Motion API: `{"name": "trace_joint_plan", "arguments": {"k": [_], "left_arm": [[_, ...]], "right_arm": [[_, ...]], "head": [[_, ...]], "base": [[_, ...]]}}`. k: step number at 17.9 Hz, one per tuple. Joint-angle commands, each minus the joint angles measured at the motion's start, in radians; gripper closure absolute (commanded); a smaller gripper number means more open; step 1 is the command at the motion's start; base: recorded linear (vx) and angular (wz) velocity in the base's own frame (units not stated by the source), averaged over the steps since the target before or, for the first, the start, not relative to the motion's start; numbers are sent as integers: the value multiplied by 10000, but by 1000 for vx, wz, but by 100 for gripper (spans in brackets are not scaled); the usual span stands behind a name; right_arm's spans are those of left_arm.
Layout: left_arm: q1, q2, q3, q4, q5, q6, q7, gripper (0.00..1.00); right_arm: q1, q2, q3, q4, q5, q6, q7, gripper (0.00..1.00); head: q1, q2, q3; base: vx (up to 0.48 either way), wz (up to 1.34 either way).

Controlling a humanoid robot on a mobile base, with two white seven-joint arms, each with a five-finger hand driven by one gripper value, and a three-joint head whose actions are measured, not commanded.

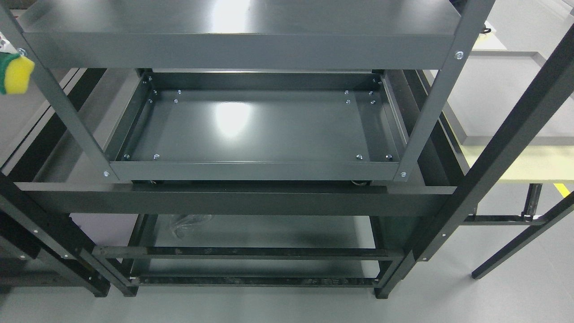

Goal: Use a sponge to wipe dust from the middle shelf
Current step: 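Sweep the sponge back across the middle shelf with the left hand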

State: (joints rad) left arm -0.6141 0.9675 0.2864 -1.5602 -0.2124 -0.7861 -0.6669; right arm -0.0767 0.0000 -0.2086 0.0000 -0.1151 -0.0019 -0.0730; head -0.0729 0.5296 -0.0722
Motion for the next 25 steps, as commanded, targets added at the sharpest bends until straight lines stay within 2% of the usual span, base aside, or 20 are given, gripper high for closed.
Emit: {"name": "trace_joint_plan", "arguments": {"k": [1, 6, 13, 18, 21, 25], "left_arm": [[-1509, -2443, -1846, 63, -452, 7, -447, 100], [-3350, -5251, -3965, 537, -1784, 7, -572, 100], [-5315, -9317, -5700, 2406, -3825, 7, -556, 100], [-6191, -9501, -6743, 3897, -4993, 7, -327, 100], [-6696, -9501, -7709, 3852, -4993, 7, 866, 100], [-7432, -9501, -9733, 3760, -5024, 7, 2815, 100]], "right_arm": [[-15, -175, 0, -175, 0, 725, 9, 0], [0, -175, 0, -175, 0, 725, -7, 0], [0, -175, 0, -175, 0, 725, 9, 0], [0, -175, 0, -175, 0, 725, 9, 0], [0, -175, 0, -175, 0, 725, 9, 0], [0, -175, 0, -175, 0, 725, 9, 0]], "head": [[0, 0, 0], [0, -1, 0], [0, -1, 0], [0, -1, 0], [0, -1, 0], [0, -1, 0]], "base": [[0, 0], [0, 0], [0, 0], [0, 0], [0, 0], [0, 0]]}}
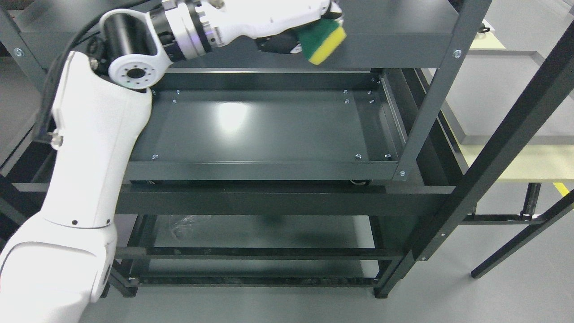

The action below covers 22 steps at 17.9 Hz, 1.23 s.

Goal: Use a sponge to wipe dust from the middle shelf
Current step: 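Sweep the sponge back across the middle shelf with the left hand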

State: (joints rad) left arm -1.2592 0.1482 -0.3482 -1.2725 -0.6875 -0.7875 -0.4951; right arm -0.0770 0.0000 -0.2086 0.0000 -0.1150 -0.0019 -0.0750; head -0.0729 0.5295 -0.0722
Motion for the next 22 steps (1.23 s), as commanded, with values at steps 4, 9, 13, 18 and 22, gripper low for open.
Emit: {"name": "trace_joint_plan", "arguments": {"k": [4, 9, 13, 18, 22], "left_arm": [[-1367, -1307, -4263, 837, -288, 21, 1515, 100], [-1520, -1307, -3961, 852, -1100, 21, 1118, 100], [-2103, -1307, -3224, 608, -1270, 21, 290, 100], [-1951, -244, -3144, -755, -751, 21, -81, 100], [-1476, 2116, -3038, -1921, 520, 21, -387, 100]], "right_arm": [[3, -175, 0, -174, 0, 725, 29, 0], [3, -175, 0, -174, 0, 725, 29, 0], [3, -175, 0, -174, 0, 725, 29, 0], [3, -175, 0, -174, 0, 725, 14, 0], [3, -175, 0, -174, 0, 725, 14, 0]], "head": [[0, 0, 0], [0, 0, 0], [0, 0, 0], [0, 0, 0], [0, 0, 0]], "base": [[0, 0], [0, 0], [0, 0], [0, 0], [0, 0]]}}
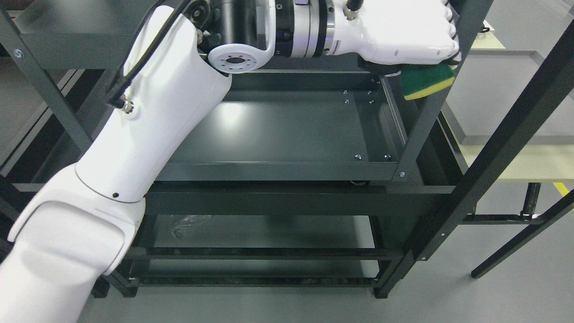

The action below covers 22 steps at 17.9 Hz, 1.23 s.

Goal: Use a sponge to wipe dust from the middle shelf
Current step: 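Sweep the sponge back across the middle shelf with the left hand, then wipe the sponge along the shelf toward the near upright with left hand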

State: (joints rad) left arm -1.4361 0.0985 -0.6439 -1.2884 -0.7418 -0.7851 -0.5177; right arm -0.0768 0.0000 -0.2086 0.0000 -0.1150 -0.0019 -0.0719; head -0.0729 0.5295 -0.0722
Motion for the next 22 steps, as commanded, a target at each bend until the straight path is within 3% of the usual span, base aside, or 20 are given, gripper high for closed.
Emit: {"name": "trace_joint_plan", "arguments": {"k": [1, 7, 13, 17, 22], "left_arm": [[507, 3272, -81, -2070, 1478, -3, -207, 100], [1322, 6695, 836, -3789, 3473, -3, -207, 100], [2056, 10222, 1927, -3883, 5467, -3, -299, 100], [2838, 11957, 2832, -3807, 6587, -3, -1125, 100], [3776, 12973, 3753, -2553, 7080, -3, -1435, 100]], "right_arm": [[1, -175, 0, -175, 0, 725, -2, 0], [1, -175, 0, -175, 0, 725, -2, 0], [1, -175, 0, -175, 0, 725, -2, 0], [1, -175, 0, -175, 0, 725, -2, 0], [1, -175, 0, -175, 0, 725, -2, 0]], "head": [[0, 0, 0], [0, 0, 0], [0, 0, 0], [0, 0, 0], [0, -1, 0]], "base": [[0, 0], [0, 0], [0, 0], [0, 0], [0, 0]]}}
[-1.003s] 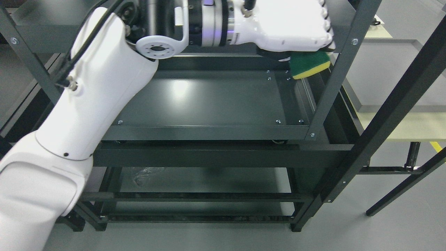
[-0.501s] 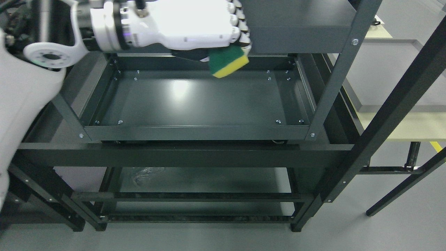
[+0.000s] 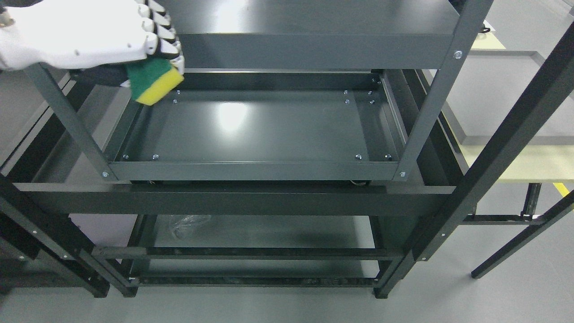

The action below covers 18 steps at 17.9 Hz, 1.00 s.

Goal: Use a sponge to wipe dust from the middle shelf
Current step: 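Wipe the sponge along the shelf toward the near upright with left hand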

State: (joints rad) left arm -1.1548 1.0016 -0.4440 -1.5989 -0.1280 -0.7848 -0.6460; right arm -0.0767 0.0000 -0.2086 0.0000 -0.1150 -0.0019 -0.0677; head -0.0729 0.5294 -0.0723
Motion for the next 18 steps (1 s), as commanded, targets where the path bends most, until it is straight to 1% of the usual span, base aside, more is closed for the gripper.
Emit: {"name": "trace_joint_plan", "arguments": {"k": [1, 3, 5, 6, 7, 8, 9, 10, 11, 12, 13, 15, 17, 18], "left_arm": [[993, 4110, 1847, 952, 1064, -6, -151, 100], [994, 4509, 2031, 1568, 1782, -6, -136, 100], [994, 4756, 2063, 1646, 2884, -6, -90, 100], [1024, 4741, 1972, 1555, 3604, -6, 1, 100], [1450, 4619, 1728, 1372, 4614, -6, 108, 100], [1970, 4299, 1573, 1036, 5277, -6, 383, 100], [2461, 3856, 1511, 668, 5663, -6, 796, 100], [2998, 3305, 1510, 285, 5728, -6, 1301, 100], [3444, 2859, 1480, -38, 5728, -6, 1549, 100], [3980, 2247, 1434, -436, 5728, -6, 1718, 100], [4410, 1375, 1282, -819, 5713, -6, 1720, 100], [4888, -648, 289, -1252, 5591, -6, 1720, 100], [5393, -2658, -862, -1253, 4889, -6, 1659, 100], [5746, -3427, -1095, -1238, 4323, -6, 1628, 100]], "right_arm": [[0, -175, 0, -175, 0, 740, -44, 0], [0, -175, 0, -175, 0, 725, -59, 0], [0, -175, 0, -175, 0, 725, -44, 0], [-15, -175, 0, -175, 0, 725, -44, 0], [-15, -175, 0, -175, 0, 725, -44, 0], [0, -175, 0, -175, 0, 725, -44, 0], [0, -175, 0, -175, 0, 725, -44, 0], [0, -175, 0, -175, 0, 725, -44, 0], [0, -175, 0, -175, 0, 725, -44, 0], [0, -175, 0, -175, 0, 725, -44, 0], [0, -175, 0, -175, 0, 725, -44, 0], [0, -175, 0, -175, 0, 725, -44, 0], [0, -175, 0, -175, 0, 740, -44, 0], [0, -175, 0, -175, 0, 725, -59, 0]], "head": [[0, 0, 0], [0, 0, 0], [0, 0, 0], [0, -1, 0], [0, -1, 0], [0, -1, 0], [0, -1, 0], [0, -1, 0], [0, -1, 0], [0, -1, 0], [0, -1, 0], [0, -1, 0], [0, -1, 0], [0, -1, 0]], "base": [[0, 0], [0, 0], [0, 0], [0, 0], [0, 0], [0, 0], [0, 0], [0, 0], [0, 0], [0, 0], [0, 0], [0, 0], [0, 0], [0, 0]]}}
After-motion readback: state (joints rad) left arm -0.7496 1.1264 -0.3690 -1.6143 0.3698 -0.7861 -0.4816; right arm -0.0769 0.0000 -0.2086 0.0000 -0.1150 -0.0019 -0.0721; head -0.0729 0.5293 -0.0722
